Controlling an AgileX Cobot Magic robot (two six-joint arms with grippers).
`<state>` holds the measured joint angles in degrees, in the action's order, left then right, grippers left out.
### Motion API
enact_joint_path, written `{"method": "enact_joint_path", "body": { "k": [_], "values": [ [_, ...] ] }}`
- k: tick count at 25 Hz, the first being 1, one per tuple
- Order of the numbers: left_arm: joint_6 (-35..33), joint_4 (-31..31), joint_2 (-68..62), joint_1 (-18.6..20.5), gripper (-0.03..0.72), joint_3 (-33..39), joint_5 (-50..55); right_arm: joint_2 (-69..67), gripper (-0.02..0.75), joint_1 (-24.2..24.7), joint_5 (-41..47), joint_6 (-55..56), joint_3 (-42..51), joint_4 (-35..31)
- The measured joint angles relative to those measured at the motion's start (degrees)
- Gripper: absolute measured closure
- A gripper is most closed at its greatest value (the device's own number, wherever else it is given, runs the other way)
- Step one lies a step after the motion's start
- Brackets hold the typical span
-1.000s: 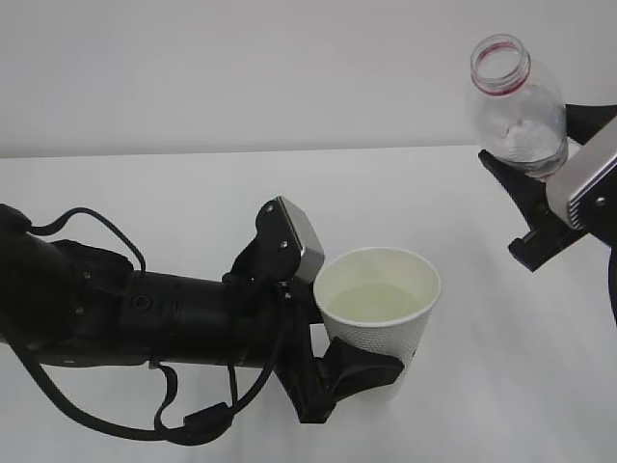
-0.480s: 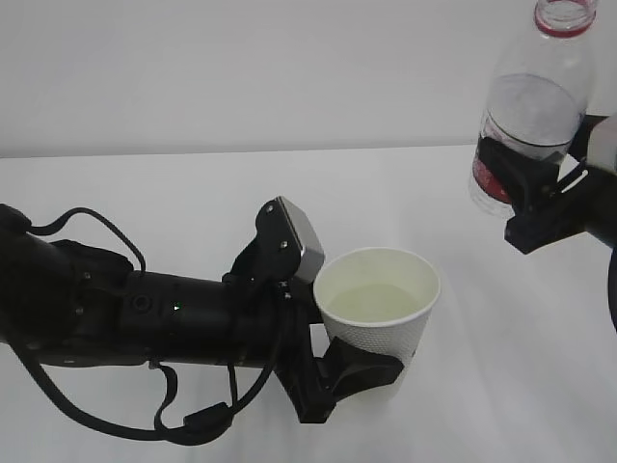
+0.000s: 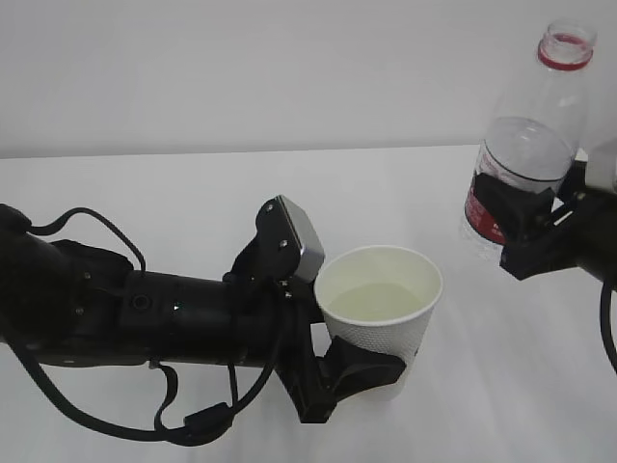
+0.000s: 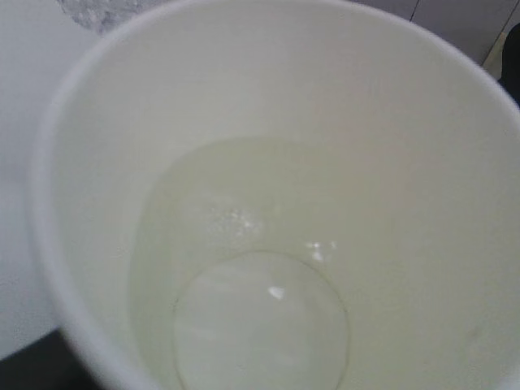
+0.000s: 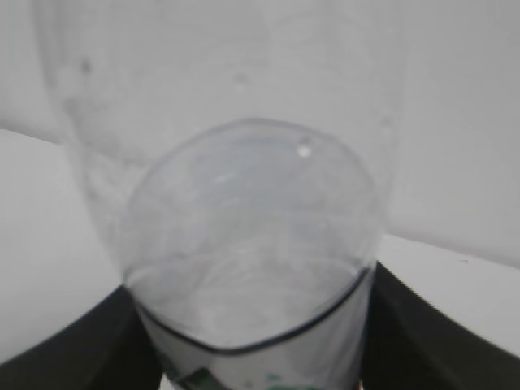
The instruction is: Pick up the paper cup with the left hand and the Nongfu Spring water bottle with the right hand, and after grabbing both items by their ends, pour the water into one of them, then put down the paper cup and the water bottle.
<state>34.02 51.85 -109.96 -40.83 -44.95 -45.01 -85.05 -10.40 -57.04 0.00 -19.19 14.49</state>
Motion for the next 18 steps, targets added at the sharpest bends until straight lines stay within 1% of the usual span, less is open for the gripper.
{"method": "enact_joint_path", "body": {
  "k": [6,12,18],
  "values": [
    [0.0,0.0,0.0,0.0,0.154,0.0,-0.11,-4.89,0.265,0.0,-5.54,0.0,2.91,-3.29],
    [0.0,0.0,0.0,0.0,0.154,0.0,-0.23,-9.68,0.265,0.0,-5.64,0.0,3.18,-4.15],
    [0.0,0.0,0.0,0.0,0.154,0.0,-0.32,-10.6,0.265,0.0,-5.76,0.0,3.18,-5.34]
  ]
}}
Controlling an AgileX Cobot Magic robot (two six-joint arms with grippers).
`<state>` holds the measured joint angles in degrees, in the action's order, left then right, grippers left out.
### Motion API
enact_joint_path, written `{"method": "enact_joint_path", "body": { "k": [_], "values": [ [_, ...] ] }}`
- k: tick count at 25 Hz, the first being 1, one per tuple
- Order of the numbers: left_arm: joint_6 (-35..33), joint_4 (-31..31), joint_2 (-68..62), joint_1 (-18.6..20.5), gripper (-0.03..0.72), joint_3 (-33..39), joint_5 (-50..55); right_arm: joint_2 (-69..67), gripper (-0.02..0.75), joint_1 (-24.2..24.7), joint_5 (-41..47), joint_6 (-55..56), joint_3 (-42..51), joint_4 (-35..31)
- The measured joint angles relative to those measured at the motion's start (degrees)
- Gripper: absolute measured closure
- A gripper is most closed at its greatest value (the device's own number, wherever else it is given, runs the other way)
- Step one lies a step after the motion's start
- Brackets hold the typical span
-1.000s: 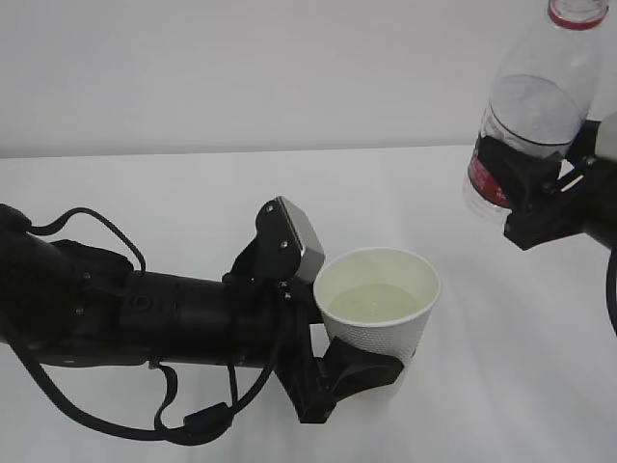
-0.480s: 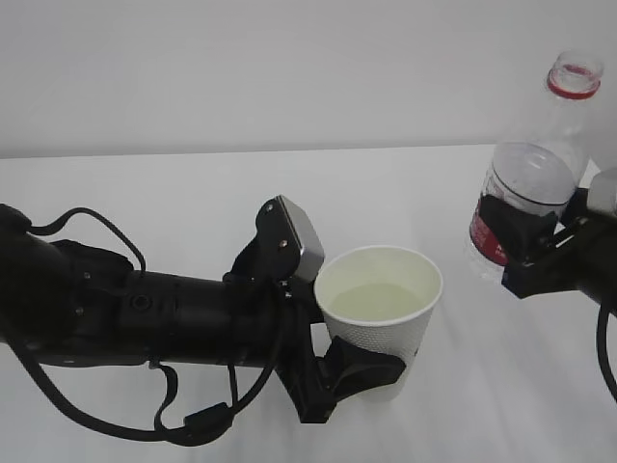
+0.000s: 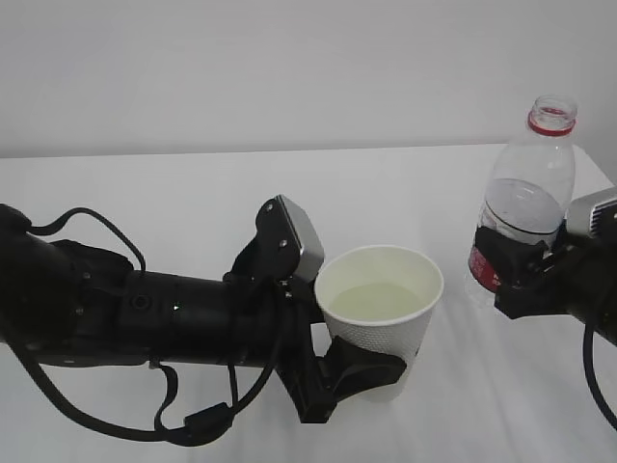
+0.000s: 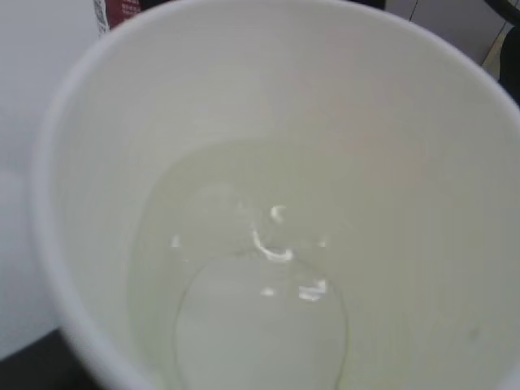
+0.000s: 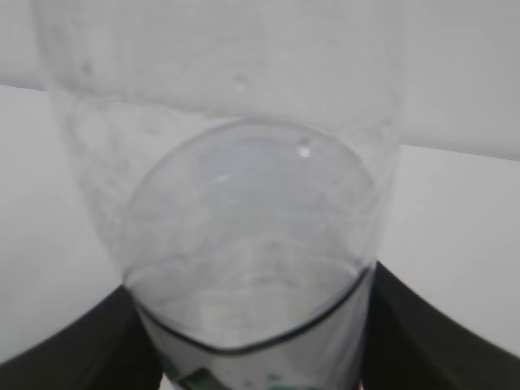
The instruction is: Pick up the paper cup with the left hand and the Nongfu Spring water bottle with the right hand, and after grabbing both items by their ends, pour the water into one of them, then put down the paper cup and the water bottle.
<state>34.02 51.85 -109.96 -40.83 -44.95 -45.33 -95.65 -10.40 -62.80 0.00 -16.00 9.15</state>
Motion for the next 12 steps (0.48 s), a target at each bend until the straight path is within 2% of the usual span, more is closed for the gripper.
{"method": "enact_joint_path", "body": {
  "k": [12],
  "values": [
    [0.0,0.0,0.0,0.0,0.154,0.0,-0.04,-5.51,0.265,0.0,-0.39,0.0,-1.63,-3.47]
  ]
}}
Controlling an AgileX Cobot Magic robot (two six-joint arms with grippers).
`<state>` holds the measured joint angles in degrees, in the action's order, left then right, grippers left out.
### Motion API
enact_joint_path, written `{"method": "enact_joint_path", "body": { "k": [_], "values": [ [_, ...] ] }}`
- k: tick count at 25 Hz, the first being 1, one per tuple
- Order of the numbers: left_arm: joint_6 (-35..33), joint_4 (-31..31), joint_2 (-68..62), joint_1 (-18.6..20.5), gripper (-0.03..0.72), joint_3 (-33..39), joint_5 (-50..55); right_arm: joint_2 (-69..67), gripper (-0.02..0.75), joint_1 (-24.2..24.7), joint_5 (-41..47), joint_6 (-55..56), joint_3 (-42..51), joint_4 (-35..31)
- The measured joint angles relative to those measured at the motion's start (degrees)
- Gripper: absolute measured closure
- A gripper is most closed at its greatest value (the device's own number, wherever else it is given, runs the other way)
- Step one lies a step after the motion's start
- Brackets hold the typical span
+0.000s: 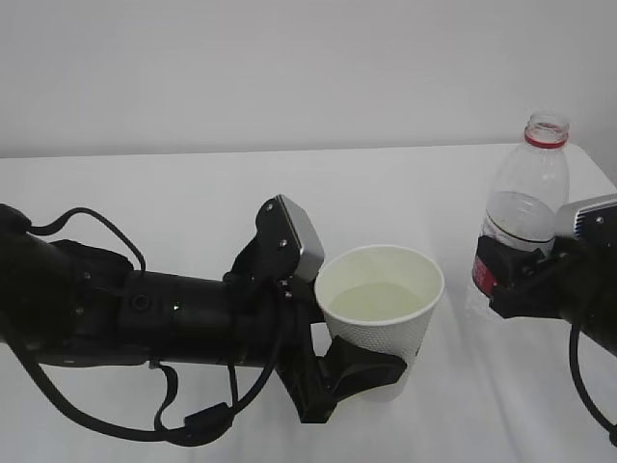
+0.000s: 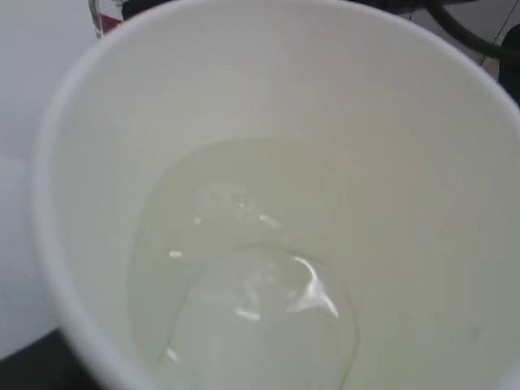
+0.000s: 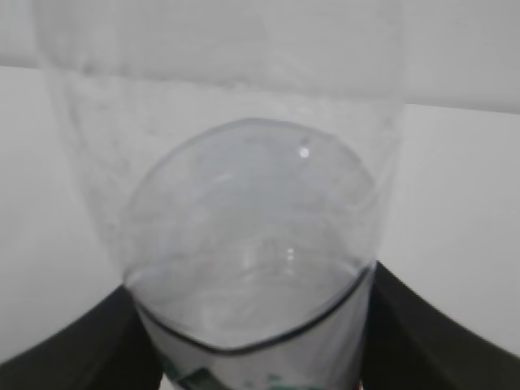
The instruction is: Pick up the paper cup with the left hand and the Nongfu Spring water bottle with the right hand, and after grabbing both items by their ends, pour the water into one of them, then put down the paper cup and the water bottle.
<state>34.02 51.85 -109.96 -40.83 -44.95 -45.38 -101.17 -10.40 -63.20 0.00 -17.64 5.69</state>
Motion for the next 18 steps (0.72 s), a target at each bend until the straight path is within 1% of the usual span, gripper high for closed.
{"method": "enact_joint_path", "body": {
  "k": [8,18],
  "values": [
    [0.0,0.0,0.0,0.0,0.154,0.0,0.0,-4.54,0.265,0.0,-0.13,0.0,-4.29,-0.84],
    [0.0,0.0,0.0,0.0,0.154,0.0,0.0,-11.41,0.265,0.0,-0.68,3.13,-11.21,-0.93]
  ]
}}
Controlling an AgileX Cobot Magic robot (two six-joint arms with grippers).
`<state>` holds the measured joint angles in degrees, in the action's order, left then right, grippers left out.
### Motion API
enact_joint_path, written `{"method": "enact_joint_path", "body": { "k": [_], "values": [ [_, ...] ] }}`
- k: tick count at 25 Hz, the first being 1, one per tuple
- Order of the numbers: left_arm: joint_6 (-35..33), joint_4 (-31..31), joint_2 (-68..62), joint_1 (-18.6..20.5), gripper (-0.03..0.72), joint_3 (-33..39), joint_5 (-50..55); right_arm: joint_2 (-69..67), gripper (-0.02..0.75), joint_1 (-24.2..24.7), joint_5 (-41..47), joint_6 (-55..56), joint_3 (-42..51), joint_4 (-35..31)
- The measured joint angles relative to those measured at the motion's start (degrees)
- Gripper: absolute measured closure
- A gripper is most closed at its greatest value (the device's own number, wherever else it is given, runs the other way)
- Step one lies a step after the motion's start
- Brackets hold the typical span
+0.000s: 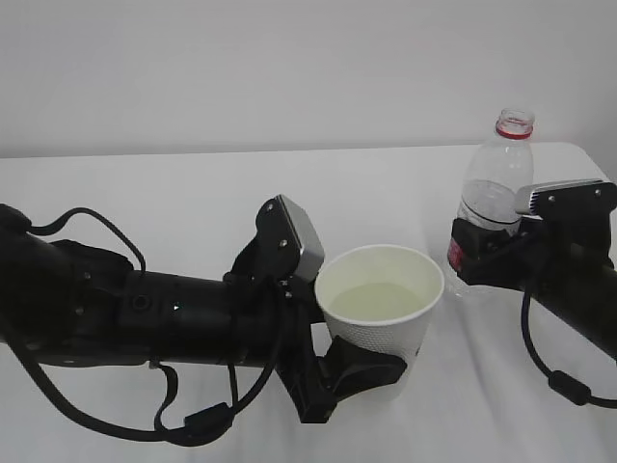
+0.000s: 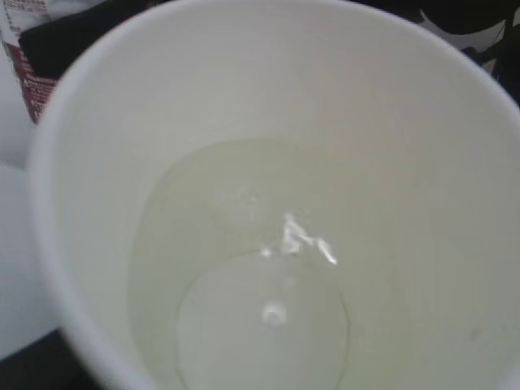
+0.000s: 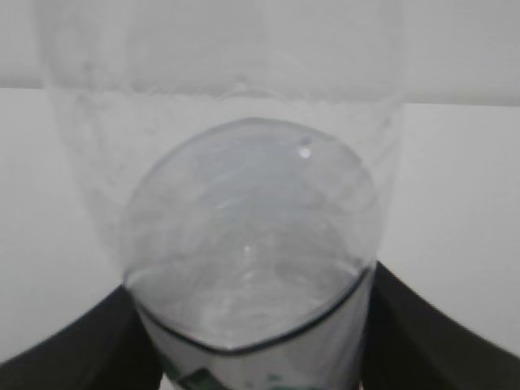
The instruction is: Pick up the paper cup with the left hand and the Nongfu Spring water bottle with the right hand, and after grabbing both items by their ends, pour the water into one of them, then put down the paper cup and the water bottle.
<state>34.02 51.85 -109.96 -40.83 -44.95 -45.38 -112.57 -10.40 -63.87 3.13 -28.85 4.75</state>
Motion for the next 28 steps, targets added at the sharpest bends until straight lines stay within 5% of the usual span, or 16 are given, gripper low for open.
{"method": "enact_joint_path", "body": {
  "k": [9,17,28],
  "values": [
    [0.0,0.0,0.0,0.0,0.155,0.0,0.0,-2.8,0.258,0.0,-1.2,0.31,-3.27,0.0],
    [0.0,0.0,0.0,0.0,0.157,0.0,0.0,-2.8,0.106,0.0,-1.32,0.44,-3.27,0.0],
    [0.0,0.0,0.0,0.0,0.16,0.0,0.0,-2.8,0.097,0.0,-1.56,0.44,-1.25,3.73]
  ]
}}
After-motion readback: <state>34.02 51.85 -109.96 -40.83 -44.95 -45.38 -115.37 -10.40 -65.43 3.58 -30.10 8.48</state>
